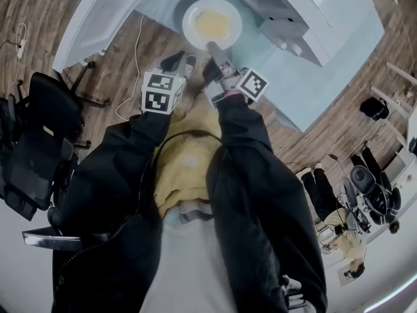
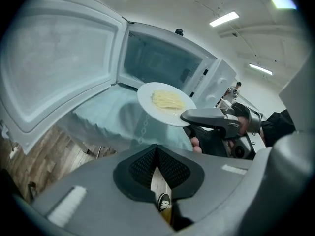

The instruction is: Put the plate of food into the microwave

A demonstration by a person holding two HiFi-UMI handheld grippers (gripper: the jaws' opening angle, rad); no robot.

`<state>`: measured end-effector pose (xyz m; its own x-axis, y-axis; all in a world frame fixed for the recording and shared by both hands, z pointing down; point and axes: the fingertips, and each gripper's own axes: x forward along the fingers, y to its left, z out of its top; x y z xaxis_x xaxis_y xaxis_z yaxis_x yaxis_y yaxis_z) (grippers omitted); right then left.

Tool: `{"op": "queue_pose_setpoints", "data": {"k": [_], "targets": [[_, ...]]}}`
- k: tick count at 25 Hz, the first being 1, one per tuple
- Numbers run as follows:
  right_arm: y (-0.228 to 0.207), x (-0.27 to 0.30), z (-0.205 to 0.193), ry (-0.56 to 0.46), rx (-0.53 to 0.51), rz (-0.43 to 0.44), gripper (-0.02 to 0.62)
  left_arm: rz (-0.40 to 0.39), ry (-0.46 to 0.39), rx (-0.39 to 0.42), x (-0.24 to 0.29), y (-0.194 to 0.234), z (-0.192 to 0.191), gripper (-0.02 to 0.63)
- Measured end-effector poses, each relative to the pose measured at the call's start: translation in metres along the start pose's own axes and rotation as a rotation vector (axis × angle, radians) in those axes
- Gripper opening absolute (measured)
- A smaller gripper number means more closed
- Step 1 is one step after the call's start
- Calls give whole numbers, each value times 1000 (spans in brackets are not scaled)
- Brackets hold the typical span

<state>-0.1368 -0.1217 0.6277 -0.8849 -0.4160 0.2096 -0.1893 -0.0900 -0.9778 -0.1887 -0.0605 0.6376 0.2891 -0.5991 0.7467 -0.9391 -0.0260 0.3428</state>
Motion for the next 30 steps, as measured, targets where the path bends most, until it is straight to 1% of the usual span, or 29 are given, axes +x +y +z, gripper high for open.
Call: {"op": "queue_pose_setpoints", "data": {"k": [4,8,13,17,21,26,30], "targets": [[8,27,16,11,-8,13,11,16,-24,-23,3,17,24,-5],[16,48,29,-1,5,34,11,42,-43,-43,9,37,47,-5],[16,66,44,-21,13,34,11,61,-56,-69,14,50,64,-5],[18,81,61,-58,26,36,11,57,-44,-79,20,50,65,-5],[17,92,83,-113,46,21,11,47,-44,-93,26,48,71,-5],[22,97,102,-184,82,30,11,42,-51,-87,25,46,78,-5],[12,96,120,-251,125,8,11,36,-41,-81,30,44,77,-5]]}}
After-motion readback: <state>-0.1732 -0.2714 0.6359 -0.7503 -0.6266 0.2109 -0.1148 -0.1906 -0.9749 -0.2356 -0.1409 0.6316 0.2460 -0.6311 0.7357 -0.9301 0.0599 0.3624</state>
